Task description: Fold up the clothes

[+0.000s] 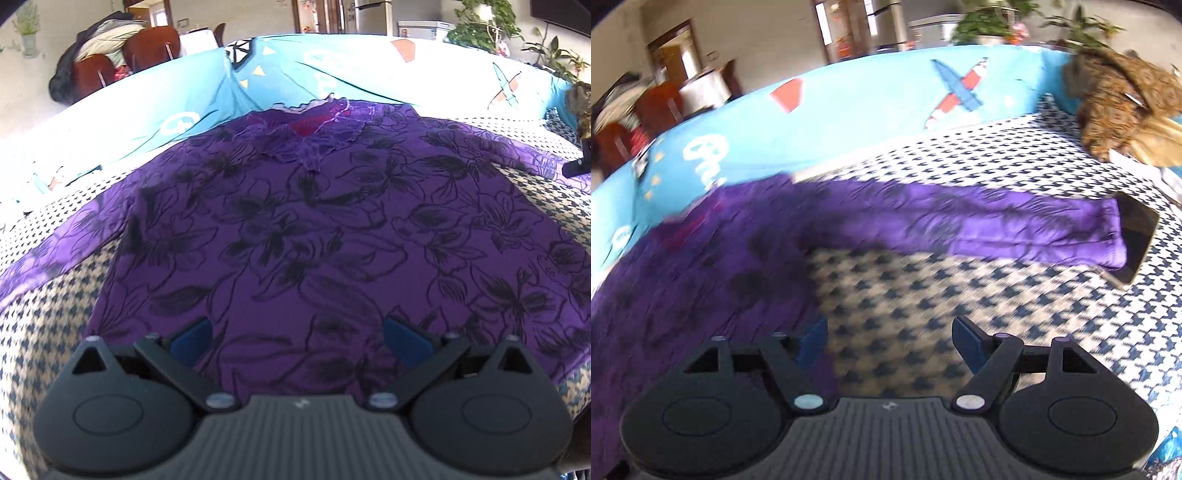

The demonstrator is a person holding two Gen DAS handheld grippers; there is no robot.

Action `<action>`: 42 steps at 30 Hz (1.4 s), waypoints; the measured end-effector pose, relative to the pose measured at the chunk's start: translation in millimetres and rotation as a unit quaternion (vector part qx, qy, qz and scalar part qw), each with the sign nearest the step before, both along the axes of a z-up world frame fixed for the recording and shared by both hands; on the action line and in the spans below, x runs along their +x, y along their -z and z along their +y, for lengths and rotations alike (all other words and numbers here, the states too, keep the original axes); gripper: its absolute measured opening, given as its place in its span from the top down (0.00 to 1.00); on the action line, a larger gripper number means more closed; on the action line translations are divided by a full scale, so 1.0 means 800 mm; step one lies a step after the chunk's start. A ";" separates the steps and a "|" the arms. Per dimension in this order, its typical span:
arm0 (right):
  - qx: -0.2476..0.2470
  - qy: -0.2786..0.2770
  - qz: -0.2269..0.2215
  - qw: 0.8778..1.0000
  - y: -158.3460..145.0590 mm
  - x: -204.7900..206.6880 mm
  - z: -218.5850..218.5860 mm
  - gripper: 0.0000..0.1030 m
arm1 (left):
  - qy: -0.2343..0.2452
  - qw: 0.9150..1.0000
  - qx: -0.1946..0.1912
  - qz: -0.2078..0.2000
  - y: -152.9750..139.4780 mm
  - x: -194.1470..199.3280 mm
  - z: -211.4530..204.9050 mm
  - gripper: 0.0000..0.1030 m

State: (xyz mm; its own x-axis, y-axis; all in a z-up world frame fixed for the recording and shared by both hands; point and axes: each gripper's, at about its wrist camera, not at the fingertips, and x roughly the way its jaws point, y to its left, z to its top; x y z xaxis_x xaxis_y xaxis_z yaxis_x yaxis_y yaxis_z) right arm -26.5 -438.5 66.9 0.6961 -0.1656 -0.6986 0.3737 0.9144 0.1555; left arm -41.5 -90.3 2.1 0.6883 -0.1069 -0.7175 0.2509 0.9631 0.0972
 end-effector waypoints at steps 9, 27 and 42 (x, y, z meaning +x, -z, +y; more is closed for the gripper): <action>0.108 0.114 0.005 0.988 0.011 0.031 -0.089 0.27 | 0.022 0.999 0.030 -0.006 -0.005 0.050 0.000 0.00; 0.213 0.251 -0.046 0.943 0.038 0.038 -0.168 0.27 | 0.020 1.000 -0.007 -0.015 -0.024 0.110 0.015 0.00; 0.081 0.265 -0.032 0.960 0.036 0.090 -0.159 0.84 | 0.040 0.999 -0.012 -0.019 -0.024 0.117 -0.005 0.00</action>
State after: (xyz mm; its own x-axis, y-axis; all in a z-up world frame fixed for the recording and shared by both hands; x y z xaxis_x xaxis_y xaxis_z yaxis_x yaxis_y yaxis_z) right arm 45.5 -565.6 37.8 0.5865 -0.4014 -0.7035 0.7651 0.5595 0.3187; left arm 52.1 -94.1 21.0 0.7029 -0.1796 -0.6882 0.3242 0.9421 0.0853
